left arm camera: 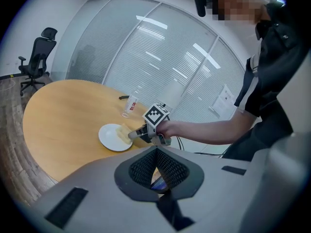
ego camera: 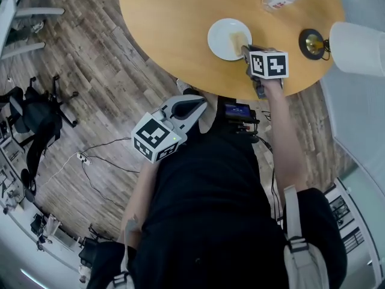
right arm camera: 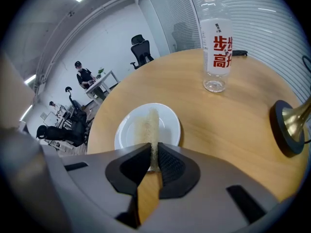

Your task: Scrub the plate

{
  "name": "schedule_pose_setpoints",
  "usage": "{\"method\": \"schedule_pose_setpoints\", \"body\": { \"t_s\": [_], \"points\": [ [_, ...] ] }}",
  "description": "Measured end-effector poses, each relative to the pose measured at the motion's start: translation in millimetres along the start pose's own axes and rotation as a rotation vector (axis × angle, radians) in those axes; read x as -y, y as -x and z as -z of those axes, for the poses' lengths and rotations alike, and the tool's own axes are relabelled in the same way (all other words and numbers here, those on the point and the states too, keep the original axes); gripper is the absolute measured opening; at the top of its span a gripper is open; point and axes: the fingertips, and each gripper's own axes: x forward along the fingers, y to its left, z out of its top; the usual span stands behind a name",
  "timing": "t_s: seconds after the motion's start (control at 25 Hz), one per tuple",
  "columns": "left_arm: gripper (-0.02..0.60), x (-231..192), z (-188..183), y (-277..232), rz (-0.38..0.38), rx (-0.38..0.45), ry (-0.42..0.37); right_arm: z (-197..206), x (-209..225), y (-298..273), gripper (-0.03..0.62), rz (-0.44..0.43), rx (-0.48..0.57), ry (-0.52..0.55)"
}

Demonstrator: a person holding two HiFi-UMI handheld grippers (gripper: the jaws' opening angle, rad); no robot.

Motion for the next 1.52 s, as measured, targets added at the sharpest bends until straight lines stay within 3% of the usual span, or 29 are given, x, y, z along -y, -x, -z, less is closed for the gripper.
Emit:
{"method": "schedule_pose_setpoints", "body": {
  "t_s": [0.44,0.96,1.16,1.52],
  "points": [
    [0.008,-5.2,1.8,6.7,-0.049,0.015,0.019,-6.3,-1.2,-11.6,0.034,0.0,-0.031,0.05],
    [0.009,-44.4,8.7,64.4,-0.181,0.088,0.094,-64.9,-25.3,-50.8,0.034,0.005,-0.041,0.14],
    [0.008,-49.0,6.2,67.3,-0.175,0.095,0.099,-65.2,-40.9,-53.3,0.034,-0.009,-0.04,0.128],
    [0.008,-41.3,4.4,40.0,-0.117,0.065,0.081,-26.4,-52.9,-46.5,0.034,-0.066,-0.061,0.083]
  ]
}}
